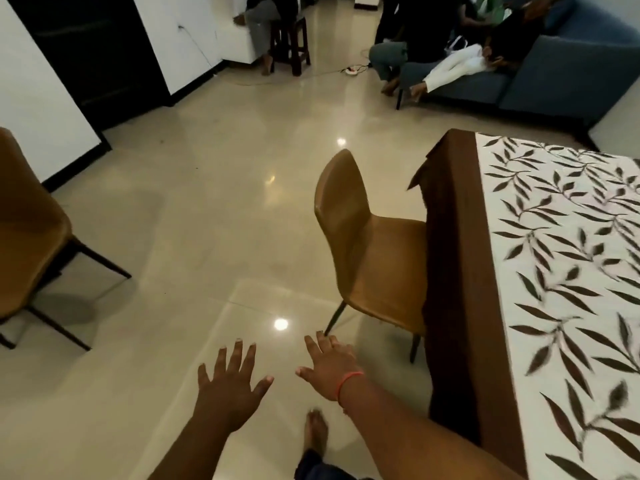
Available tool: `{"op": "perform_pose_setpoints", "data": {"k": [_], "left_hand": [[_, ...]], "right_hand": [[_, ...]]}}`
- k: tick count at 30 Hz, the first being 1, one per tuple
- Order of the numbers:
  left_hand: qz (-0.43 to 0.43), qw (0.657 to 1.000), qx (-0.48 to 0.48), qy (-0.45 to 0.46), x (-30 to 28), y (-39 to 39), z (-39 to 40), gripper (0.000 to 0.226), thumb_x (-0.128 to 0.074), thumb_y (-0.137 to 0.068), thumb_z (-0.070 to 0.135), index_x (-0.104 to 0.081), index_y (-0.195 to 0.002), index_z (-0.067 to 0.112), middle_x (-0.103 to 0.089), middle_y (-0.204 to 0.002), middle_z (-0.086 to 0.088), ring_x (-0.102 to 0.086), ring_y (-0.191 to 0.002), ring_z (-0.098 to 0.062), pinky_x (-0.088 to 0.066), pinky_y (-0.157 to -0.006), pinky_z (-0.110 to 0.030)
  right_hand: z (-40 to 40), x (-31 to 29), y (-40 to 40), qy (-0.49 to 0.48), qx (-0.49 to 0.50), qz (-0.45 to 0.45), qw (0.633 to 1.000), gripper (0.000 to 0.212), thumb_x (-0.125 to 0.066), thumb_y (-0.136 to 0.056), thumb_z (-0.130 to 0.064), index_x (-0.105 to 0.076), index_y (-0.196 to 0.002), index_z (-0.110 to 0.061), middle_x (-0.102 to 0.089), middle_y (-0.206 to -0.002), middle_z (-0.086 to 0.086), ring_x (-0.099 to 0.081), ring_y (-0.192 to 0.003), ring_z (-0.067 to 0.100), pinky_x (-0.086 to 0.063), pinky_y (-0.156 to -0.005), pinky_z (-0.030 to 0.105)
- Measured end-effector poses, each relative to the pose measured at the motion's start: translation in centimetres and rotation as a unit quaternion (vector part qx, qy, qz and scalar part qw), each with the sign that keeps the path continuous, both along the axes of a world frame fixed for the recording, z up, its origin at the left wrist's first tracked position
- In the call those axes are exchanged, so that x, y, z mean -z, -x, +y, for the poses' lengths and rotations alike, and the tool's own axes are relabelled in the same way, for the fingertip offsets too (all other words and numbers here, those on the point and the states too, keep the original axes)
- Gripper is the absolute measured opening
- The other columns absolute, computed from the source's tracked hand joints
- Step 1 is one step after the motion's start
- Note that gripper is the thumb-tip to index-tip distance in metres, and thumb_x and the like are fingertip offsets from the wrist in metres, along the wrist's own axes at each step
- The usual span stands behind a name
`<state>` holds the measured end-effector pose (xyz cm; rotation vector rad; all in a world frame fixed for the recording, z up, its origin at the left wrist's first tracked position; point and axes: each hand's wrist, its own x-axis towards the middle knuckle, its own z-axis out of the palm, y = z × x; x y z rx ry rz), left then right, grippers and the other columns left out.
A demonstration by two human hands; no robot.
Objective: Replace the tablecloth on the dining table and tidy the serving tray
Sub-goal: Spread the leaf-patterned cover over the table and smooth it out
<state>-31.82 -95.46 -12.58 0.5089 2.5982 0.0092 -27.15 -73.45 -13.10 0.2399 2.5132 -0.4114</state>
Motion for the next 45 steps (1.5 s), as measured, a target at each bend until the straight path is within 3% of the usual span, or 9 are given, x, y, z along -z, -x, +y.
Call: {"op": "perform_pose_setpoints", "data": {"k": [6, 11, 14, 26, 35, 45], "left_hand": [[-0.003, 0.999, -0.035, 0.030, -1.3, 14.1, -0.4, 0.088, 0.003, -0.079, 0.080, 0.018, -0.153, 0.034, 0.022, -0.162, 0.005, 0.016, -0.151, -0.025, 0.003, -0.118, -0.058], [-0.007, 0.998, -0.048, 0.032, -1.3, 25.2, 0.1, 0.103, 0.021, -0.066, 0.085, 0.016, -0.154, 0.033, 0.020, -0.163, 0.005, 0.013, -0.151, -0.026, 0.001, -0.118, -0.059], [-0.007, 0.998, -0.051, 0.019, -1.1, 33.8, 1.4, 0.101, 0.019, -0.065, 0.083, 0.017, -0.153, 0.033, 0.022, -0.163, 0.005, 0.015, -0.151, -0.026, 0.001, -0.118, -0.060], [0.009, 0.995, 0.097, 0.035, -2.9, 71.0, 9.4, 0.082, -0.004, -0.088, 0.077, 0.017, -0.154, 0.033, 0.022, -0.163, 0.004, 0.018, -0.150, -0.026, 0.004, -0.117, -0.060], [-0.007, 0.982, 0.184, 0.035, -0.6, 89.8, 28.0, 0.082, -0.005, -0.088, 0.078, 0.017, -0.153, 0.034, 0.022, -0.162, 0.006, 0.018, -0.150, -0.025, 0.004, -0.118, -0.060], [-0.008, 0.961, 0.275, 0.024, -2.0, 106.1, 54.5, 0.084, -0.002, -0.085, 0.078, 0.017, -0.154, 0.034, 0.023, -0.161, 0.007, 0.017, -0.151, -0.024, 0.002, -0.118, -0.058]], "right_hand": [[0.1, -0.1, 15.7, 0.033, -0.035, -0.006, 0.999, 0.078, -0.028, -0.097, -0.066, 0.003, -0.158, -0.029, 0.010, -0.167, 0.000, 0.003, -0.153, 0.029, -0.006, -0.120, 0.056], [1.4, -0.9, 28.2, 0.040, -0.038, -0.002, 0.998, 0.078, -0.028, -0.097, -0.066, 0.002, -0.158, -0.029, 0.008, -0.167, 0.001, 0.004, -0.153, 0.028, -0.006, -0.121, 0.054], [2.5, -0.6, 36.4, 0.037, -0.028, 0.002, 0.999, 0.078, -0.027, -0.097, -0.067, 0.003, -0.158, -0.029, 0.009, -0.167, 0.000, 0.004, -0.153, 0.028, -0.006, -0.121, 0.054], [9.8, -1.0, 65.8, 0.025, 0.119, 0.016, 0.992, 0.080, -0.028, -0.096, -0.068, 0.004, -0.158, -0.031, 0.010, -0.166, -0.001, 0.004, -0.153, 0.026, -0.006, -0.121, 0.053], [25.7, 1.5, 80.9, 0.031, 0.209, 0.002, 0.977, 0.083, -0.024, -0.093, -0.073, 0.009, -0.157, -0.032, 0.014, -0.166, -0.001, 0.008, -0.153, 0.028, -0.002, -0.121, 0.054], [50.5, -0.7, 93.1, 0.019, 0.332, 0.011, 0.943, 0.084, -0.024, -0.092, -0.075, 0.006, -0.158, -0.031, 0.013, -0.166, 0.001, 0.006, -0.153, 0.030, -0.003, -0.120, 0.056]]}}
